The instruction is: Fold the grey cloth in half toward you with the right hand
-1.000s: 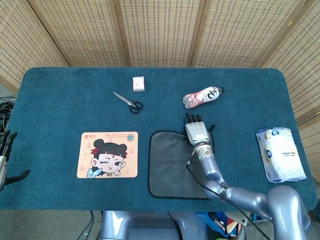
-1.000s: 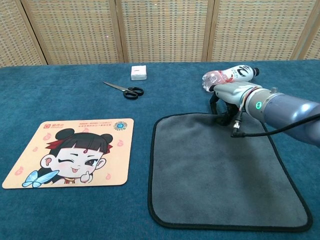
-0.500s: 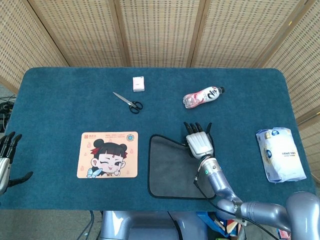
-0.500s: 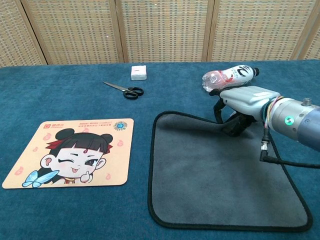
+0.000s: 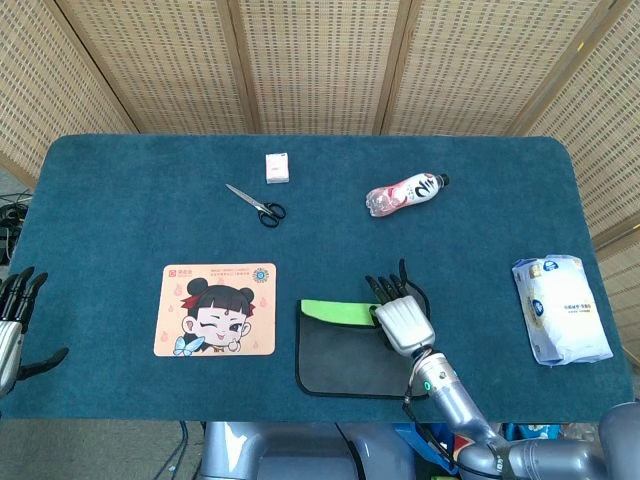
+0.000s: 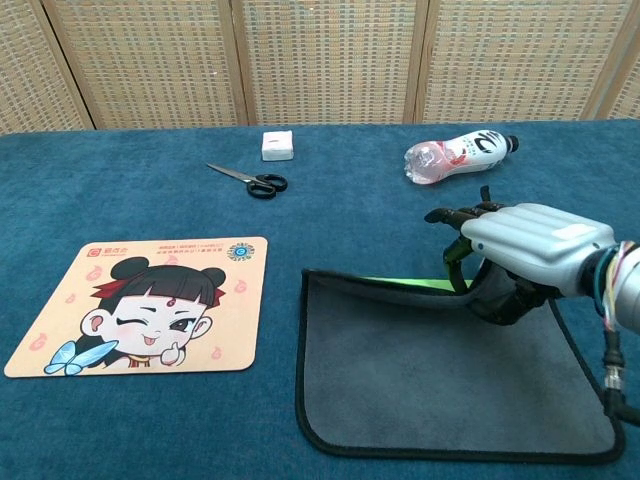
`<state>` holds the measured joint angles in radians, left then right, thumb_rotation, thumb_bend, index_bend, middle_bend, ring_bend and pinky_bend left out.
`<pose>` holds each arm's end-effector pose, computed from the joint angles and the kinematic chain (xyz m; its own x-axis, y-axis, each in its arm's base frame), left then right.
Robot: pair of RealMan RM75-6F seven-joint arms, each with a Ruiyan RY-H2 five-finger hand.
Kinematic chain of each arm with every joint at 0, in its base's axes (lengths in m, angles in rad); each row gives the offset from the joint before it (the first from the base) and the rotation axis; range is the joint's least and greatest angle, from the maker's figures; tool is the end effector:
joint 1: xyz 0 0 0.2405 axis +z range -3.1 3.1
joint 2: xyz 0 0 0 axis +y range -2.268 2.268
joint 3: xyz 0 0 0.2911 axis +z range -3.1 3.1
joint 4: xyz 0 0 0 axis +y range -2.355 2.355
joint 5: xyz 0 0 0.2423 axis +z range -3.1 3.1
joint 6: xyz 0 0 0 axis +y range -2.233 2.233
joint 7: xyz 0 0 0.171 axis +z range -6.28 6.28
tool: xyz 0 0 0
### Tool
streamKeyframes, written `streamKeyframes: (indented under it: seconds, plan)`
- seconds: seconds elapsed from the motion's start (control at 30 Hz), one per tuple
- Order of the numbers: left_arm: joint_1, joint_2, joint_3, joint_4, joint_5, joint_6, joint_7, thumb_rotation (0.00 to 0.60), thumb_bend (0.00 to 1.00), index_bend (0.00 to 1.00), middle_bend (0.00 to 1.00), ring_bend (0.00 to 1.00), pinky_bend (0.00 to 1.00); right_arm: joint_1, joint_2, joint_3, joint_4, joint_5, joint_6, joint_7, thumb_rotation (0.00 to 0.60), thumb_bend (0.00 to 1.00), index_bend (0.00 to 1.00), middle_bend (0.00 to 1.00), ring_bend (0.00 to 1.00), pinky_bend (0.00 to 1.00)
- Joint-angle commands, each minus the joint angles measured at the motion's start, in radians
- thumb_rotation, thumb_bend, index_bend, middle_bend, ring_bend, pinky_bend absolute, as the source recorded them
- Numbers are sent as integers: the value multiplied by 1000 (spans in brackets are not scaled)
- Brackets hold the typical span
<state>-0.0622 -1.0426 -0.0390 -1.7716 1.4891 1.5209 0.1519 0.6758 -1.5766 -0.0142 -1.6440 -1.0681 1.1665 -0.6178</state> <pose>-0.3300 0.2007 0.1601 0.4578 -0.0059 0.8890 0.8890 0.0160 -0.4577 -0.1836 -0.3180 -0.0777 0.5857 -0.2623 0.7669 -0.7903 -0.3948 0.4685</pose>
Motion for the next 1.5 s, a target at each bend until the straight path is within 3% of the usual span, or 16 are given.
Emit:
streamKeyframes:
  seconds: [0.03,0.53,1.5]
  plan:
    - [4,2,3,-1,9,7,-4,600,153,0,0,0,0,-22,7,-25,-12,-28,15,-3,600,540,587,0,0,0]
    - [16,9,12,-1,40,31,-19,600,152,0,0,0,0,-96,-6,-95,-29,-99,47,-48,600,540,593,0,0,0]
    - [20,10,12,-2,50,33,-19,600,153,0,0,0,0,-194,18,-143,-98,-205,39,-91,600,540,594,0,0,0]
